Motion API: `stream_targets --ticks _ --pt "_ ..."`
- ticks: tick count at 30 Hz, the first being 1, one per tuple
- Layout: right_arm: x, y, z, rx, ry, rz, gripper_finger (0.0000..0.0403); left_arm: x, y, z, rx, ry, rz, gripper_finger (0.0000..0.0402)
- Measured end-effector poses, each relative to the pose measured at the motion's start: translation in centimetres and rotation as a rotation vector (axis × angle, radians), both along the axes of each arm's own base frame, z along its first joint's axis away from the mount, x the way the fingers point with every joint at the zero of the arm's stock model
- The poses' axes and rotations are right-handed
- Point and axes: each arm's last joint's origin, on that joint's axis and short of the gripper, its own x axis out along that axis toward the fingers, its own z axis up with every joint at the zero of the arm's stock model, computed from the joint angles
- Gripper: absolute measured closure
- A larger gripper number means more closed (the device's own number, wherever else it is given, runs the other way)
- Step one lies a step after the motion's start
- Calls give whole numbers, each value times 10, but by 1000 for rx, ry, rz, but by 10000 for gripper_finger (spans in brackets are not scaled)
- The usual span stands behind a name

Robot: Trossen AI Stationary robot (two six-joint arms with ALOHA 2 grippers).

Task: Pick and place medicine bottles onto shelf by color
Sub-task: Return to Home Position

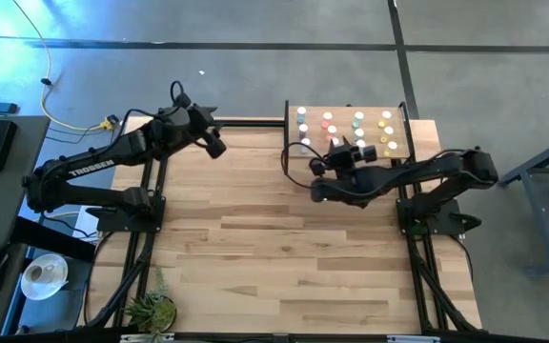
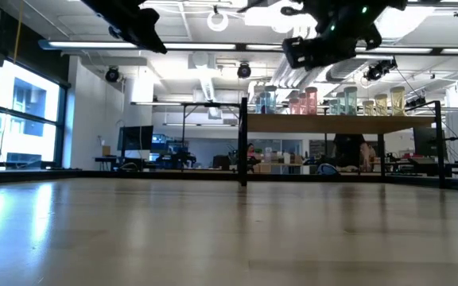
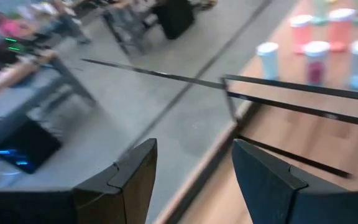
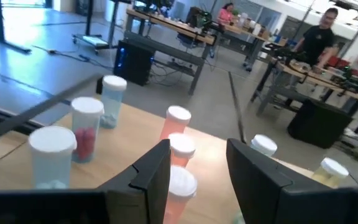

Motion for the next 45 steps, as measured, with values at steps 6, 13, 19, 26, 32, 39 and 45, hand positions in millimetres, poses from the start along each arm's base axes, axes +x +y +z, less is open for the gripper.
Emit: stream_targets --ticks 6,13,19,26,32,39,45 --pt "-19 6 28 50 -30 68 256 2 -4 -5 -123 -47 -126 202" --pt "-46 10 45 85 6 116 256 2 -11 -28 -162 -123 -171 202" --pt "-71 21 44 113 12 122 256 -8 -27 -56 -195 -183 -168 202" --pt "-81 38 42 120 14 181 256 -18 -50 -71 -237 -247 -237 202" --pt "-83 46 42 128 27 223 256 -25 -69 -89 -234 -326 -321 202" --pt "-87 53 40 171 31 253 256 -36 -84 -112 -260 -384 -389 202" --pt "-98 55 12 212 -5 258 256 -44 -90 -124 -270 -408 -392 202"
